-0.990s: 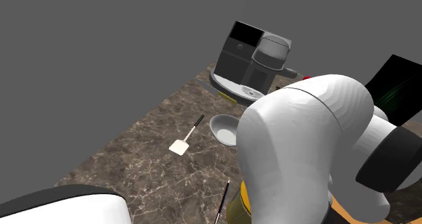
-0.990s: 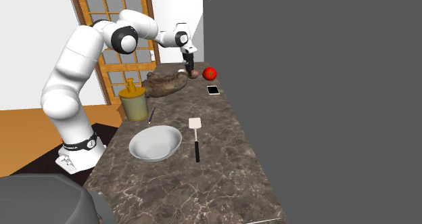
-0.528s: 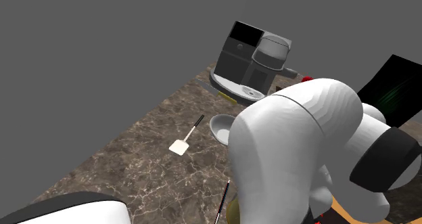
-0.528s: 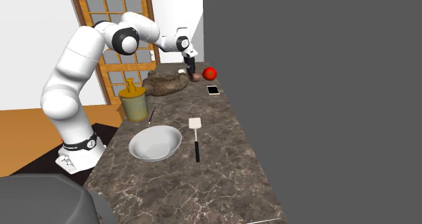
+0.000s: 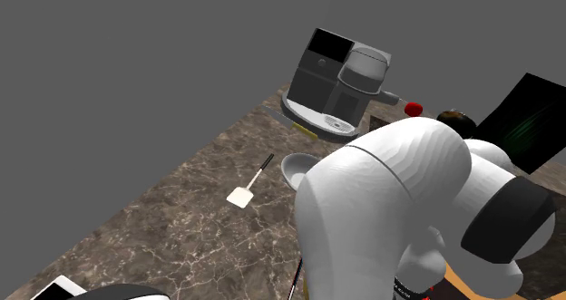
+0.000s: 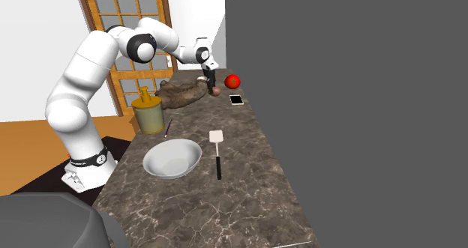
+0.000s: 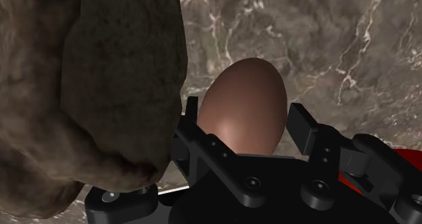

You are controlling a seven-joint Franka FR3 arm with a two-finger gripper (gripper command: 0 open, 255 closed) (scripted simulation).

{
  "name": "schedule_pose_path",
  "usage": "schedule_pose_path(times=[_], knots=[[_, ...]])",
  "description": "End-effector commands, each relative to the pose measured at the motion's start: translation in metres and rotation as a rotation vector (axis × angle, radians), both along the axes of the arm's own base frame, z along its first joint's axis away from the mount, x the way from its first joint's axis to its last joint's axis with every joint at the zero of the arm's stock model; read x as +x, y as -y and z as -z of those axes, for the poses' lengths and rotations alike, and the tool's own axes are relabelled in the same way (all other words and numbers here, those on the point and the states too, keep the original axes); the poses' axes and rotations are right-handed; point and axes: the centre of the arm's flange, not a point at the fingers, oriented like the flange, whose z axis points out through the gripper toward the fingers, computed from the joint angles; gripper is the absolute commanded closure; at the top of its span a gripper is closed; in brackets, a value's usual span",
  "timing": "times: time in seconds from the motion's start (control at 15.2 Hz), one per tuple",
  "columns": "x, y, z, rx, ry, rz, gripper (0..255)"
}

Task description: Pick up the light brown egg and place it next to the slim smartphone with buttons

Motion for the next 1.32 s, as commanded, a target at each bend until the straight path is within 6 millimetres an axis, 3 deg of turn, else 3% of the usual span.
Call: schedule_pose_path(times=[0.0, 0.2, 0.26, 0.59, 0.86, 1.25], knots=[[-0.001, 0.000, 0.001, -0.004, -0.001, 0.000, 255], [-0.001, 0.000, 0.001, -0.004, -0.001, 0.000, 255], [0.000, 0.000, 0.001, -0.004, -0.001, 0.000, 0], [-0.001, 0.000, 0.001, -0.004, -0.001, 0.000, 0], [-0.005, 0.006, -0.048, -0.004, -0.001, 0.000, 0], [-0.005, 0.006, -0.048, -0.004, -0.001, 0.000, 0]])
